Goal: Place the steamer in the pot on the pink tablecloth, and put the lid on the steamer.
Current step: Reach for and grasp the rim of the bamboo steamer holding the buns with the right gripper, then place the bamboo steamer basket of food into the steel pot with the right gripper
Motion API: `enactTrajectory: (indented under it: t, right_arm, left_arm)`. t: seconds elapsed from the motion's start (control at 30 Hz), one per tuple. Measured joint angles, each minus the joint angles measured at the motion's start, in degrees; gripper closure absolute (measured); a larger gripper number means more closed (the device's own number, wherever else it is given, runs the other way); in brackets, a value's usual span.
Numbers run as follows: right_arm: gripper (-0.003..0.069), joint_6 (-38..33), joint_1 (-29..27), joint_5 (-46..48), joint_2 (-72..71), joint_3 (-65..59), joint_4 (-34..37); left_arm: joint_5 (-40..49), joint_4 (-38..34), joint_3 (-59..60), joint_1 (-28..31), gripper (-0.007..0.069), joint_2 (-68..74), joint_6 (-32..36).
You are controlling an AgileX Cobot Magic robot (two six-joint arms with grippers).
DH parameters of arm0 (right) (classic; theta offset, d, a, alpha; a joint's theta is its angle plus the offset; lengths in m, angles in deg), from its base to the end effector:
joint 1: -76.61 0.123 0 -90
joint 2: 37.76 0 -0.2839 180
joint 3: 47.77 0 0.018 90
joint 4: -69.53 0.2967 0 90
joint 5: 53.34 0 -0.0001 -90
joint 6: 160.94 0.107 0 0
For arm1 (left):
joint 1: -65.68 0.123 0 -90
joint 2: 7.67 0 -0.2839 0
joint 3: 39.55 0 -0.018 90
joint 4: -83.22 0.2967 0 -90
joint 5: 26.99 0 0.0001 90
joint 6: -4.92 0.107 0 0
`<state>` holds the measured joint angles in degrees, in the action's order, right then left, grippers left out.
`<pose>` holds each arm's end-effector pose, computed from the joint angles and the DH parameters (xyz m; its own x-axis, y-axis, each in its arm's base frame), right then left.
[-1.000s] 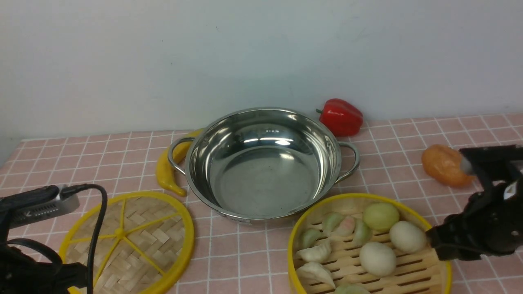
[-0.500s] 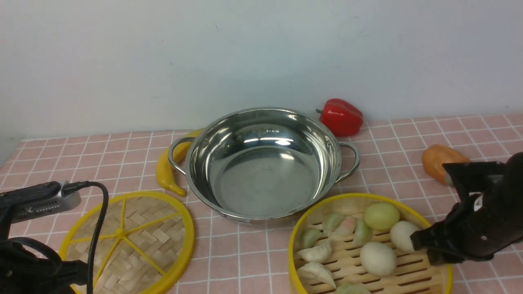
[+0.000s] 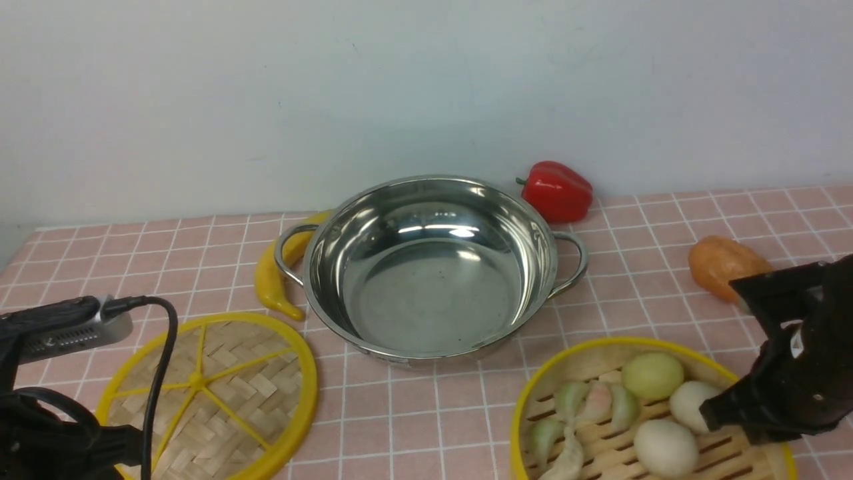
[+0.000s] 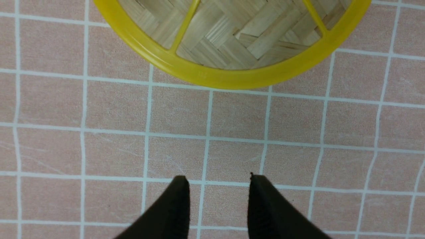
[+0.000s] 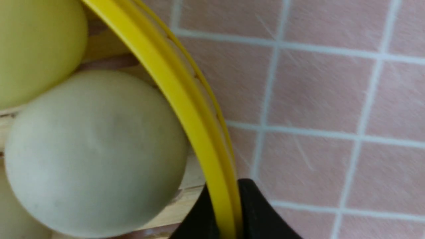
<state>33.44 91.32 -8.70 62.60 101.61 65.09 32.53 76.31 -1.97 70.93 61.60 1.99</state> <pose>0.2869 0.0693 0.1148 -0.9944 -0.0602 -0.0869 -0.0571 0.9976 -0.0380 0.2141 0.0085 0.2164 -0.9534 -0.1998 -0.2259 -0.1745 0.9764 -0.1269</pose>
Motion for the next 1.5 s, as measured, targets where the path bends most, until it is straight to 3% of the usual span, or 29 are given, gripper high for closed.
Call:
enactTrajectory:
  t: [0.27, 0.43, 0.67, 1.03, 1.5]
  right_arm:
    - [0.0603, -1.79, 0.0, 15.74, -3.58, 7.95, -1.66]
    - [0.0603, -4.42, 0.0, 25.16, -5.25, 22.78, -0.59]
    - [0.0603, -7.57, 0.94, 26.29, 0.23, 42.58, 4.45]
    - [0.0603, -6.95, 10.67, 26.84, 29.37, 72.86, 5.36]
    - [0.0603, -6.03, 11.82, 27.12, 44.91, 88.39, 5.0]
  left_arm:
    - [0.0, 0.0, 0.0, 0.0, 0.0382, 0.0, 0.12]
    - [0.0, 0.0, 0.0, 0.0, 0.0382, 0.0, 0.4]
    - [-0.45, 0.0, 0.0, 0.0, 0.0382, 0.0, 0.52]
    - [-1.51, 0.0, 0.0, 0.0, 0.0382, 0.0, 0.52]
    - [-3.0, 0.0, 0.0, 0.0, 0.0382, 0.0, 0.52]
